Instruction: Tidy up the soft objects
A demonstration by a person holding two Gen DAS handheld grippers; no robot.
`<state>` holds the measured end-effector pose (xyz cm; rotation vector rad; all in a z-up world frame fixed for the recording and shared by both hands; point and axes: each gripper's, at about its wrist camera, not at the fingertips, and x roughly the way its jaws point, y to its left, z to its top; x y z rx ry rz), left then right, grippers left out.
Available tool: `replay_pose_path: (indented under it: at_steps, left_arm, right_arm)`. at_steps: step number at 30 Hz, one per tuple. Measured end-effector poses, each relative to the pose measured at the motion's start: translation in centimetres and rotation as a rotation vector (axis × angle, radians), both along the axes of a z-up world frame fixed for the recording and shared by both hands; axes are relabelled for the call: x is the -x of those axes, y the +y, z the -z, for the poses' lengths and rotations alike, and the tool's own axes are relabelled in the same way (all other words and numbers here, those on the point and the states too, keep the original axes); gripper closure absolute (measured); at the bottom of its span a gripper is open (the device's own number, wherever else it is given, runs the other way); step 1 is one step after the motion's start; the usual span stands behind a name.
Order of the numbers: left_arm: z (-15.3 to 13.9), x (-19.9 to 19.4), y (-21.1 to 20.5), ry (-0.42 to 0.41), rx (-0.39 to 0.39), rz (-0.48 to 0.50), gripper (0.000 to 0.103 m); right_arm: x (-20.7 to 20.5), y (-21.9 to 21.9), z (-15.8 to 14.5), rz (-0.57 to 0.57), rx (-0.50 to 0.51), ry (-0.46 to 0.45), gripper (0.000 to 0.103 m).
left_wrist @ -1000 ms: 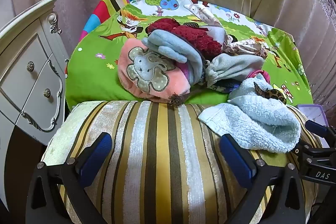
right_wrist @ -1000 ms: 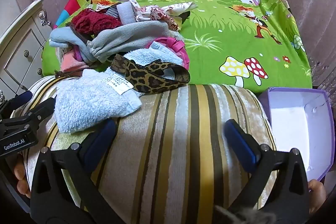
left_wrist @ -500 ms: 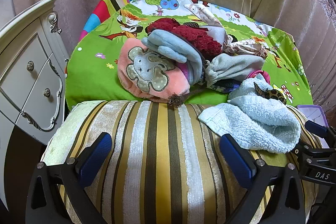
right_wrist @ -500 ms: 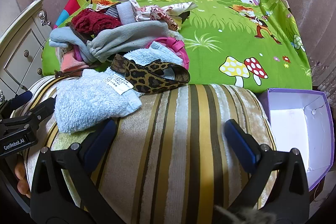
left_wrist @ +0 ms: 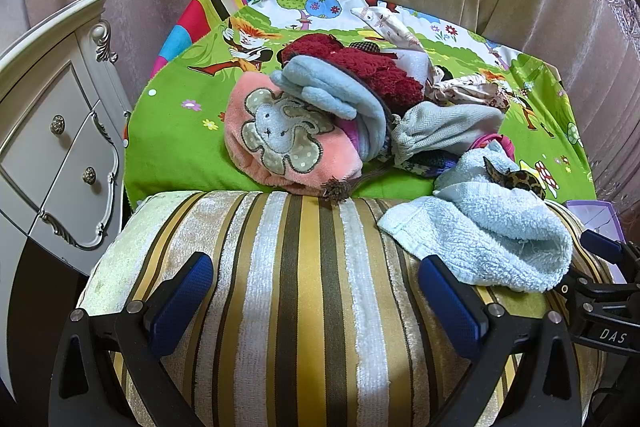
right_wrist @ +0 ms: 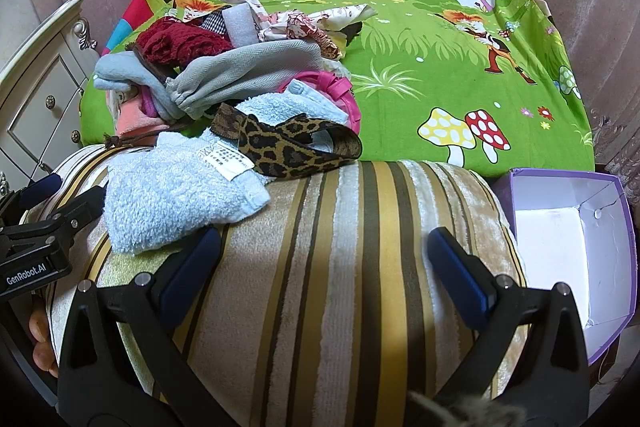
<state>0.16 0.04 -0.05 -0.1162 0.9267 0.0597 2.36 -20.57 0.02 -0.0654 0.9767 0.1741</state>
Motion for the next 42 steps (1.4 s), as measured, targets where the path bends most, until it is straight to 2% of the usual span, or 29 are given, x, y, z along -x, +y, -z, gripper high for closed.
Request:
replay_pose_path:
  at_steps: [42]
  left_arm:
    - [0.04,-0.07,0.03,0.003,-0.003,-0.001,0.0]
  right_arm:
    - [0.26,0.02,0.01,0.001,0.002,-0.02,0.0]
